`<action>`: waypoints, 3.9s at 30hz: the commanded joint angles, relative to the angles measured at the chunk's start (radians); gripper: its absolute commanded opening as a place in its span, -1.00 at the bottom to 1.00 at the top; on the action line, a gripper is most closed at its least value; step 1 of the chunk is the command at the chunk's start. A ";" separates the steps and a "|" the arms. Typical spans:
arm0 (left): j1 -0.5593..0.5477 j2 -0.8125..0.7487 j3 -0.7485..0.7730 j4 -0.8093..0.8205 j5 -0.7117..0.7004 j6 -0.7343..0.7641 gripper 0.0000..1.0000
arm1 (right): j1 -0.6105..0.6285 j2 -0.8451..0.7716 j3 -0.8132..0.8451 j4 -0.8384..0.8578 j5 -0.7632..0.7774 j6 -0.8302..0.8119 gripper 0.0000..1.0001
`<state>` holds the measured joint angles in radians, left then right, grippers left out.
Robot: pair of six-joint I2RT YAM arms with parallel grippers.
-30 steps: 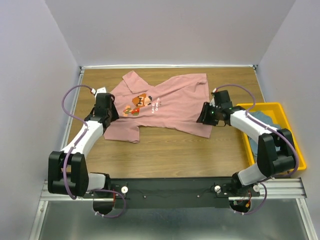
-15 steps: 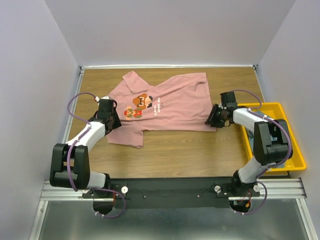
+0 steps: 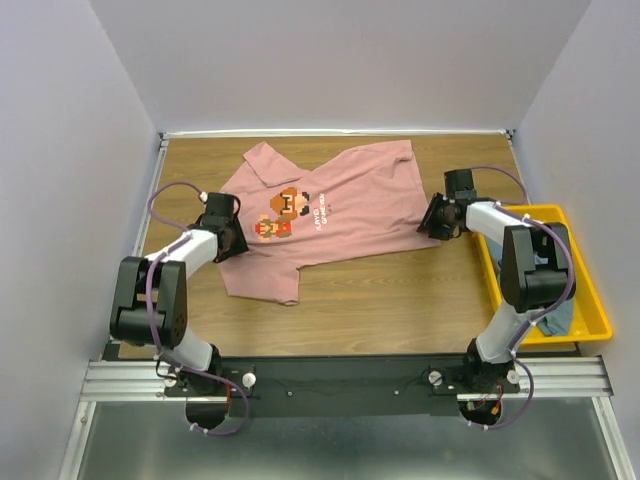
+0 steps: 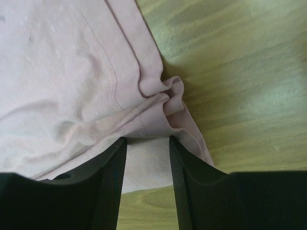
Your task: Fold and stack the t-shirts
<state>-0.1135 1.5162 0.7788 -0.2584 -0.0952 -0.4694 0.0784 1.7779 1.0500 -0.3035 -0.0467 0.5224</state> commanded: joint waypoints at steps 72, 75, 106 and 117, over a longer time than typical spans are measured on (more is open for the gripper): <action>-0.023 -0.850 -0.138 -0.035 -0.348 -0.028 0.88 | 0.986 0.393 0.729 -0.062 0.150 -0.588 -0.99; -0.023 -0.850 -0.139 -0.031 -0.347 -0.028 0.88 | 0.965 0.301 0.725 -0.072 0.095 -0.552 -0.88; -0.025 -0.798 -0.145 -0.022 -0.321 -0.025 0.86 | 1.012 0.477 0.679 -0.144 0.151 -0.608 0.18; -0.023 -0.786 -0.147 -0.021 -0.321 -0.028 0.85 | 1.008 0.410 0.739 -0.155 0.180 -0.642 -0.99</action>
<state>-0.1333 0.7349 0.6464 -0.2966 -0.4107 -0.4835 1.0809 2.2486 1.7420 -0.4393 0.1268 -0.0982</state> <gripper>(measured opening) 0.926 0.019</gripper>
